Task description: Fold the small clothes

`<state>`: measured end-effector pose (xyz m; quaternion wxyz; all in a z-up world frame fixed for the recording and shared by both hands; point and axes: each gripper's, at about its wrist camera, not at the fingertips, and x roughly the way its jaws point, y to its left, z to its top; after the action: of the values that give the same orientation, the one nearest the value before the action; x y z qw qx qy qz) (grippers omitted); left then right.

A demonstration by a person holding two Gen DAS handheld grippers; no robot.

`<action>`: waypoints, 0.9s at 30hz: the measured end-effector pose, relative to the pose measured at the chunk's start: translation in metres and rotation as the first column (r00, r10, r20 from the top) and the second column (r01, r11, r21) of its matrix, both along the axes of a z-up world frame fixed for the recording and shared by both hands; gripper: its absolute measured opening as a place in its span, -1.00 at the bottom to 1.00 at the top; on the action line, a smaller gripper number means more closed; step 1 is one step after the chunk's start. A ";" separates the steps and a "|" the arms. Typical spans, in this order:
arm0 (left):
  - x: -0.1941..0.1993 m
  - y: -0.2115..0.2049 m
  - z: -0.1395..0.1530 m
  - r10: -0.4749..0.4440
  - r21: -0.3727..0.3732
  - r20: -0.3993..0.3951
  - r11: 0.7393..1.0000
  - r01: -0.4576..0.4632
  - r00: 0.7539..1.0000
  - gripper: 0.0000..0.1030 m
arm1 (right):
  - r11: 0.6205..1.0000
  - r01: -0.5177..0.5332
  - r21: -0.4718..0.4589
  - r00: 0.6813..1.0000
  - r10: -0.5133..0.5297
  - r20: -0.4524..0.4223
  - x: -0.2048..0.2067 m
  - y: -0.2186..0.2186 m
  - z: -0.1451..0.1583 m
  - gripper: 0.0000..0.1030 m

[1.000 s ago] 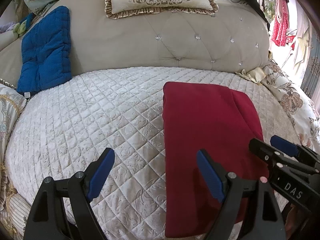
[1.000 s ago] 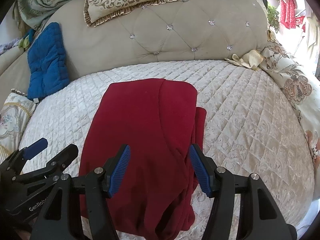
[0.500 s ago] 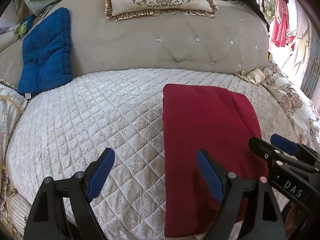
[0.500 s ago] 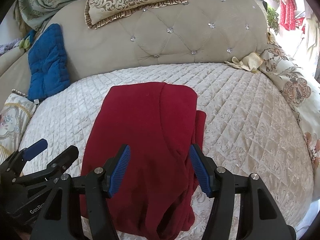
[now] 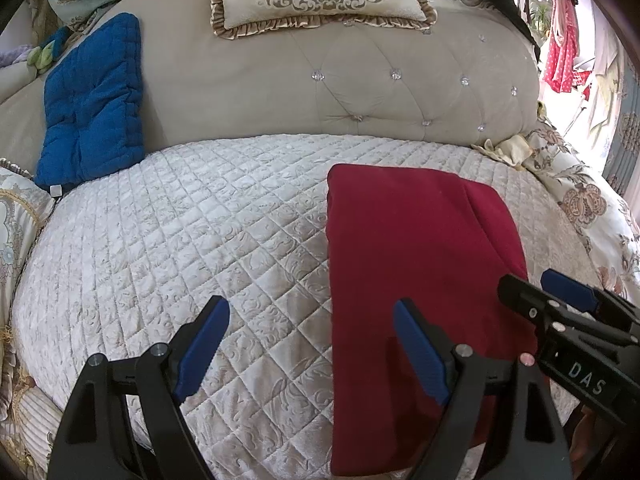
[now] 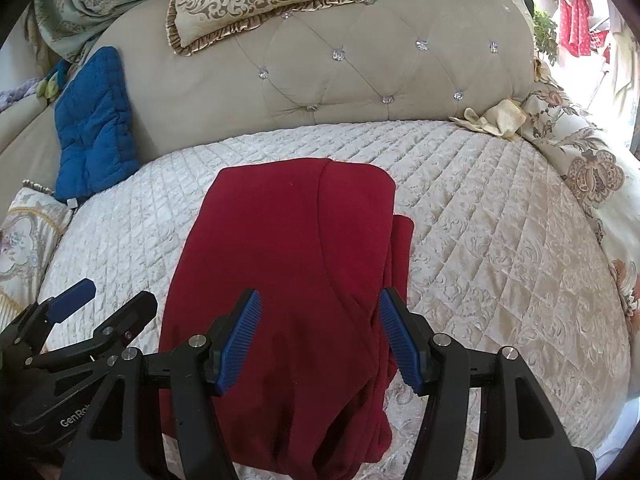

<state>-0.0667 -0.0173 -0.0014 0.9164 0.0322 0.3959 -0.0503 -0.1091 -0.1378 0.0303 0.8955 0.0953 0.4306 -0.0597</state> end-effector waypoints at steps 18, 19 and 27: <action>0.000 0.001 -0.001 0.002 0.001 -0.010 1.000 -0.002 1.000 0.69 | 1.000 -0.015 -0.001 1.000 0.015 -0.013 0.002 0.003 -0.005 -0.21; 0.000 0.001 -0.001 0.001 0.001 -0.010 1.000 -0.001 1.000 0.69 | 1.000 -0.017 -0.002 1.000 0.017 -0.013 0.002 0.003 -0.005 -0.21; 0.000 0.001 -0.001 0.002 0.002 -0.014 1.000 -0.002 1.000 0.69 | 1.000 -0.023 -0.001 1.000 0.023 -0.013 0.003 0.005 -0.005 -0.20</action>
<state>-0.0664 -0.0162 -0.0028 0.9136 0.0324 0.4022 -0.0492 -0.1065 -0.1330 0.0254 0.8934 0.0892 0.4375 -0.0502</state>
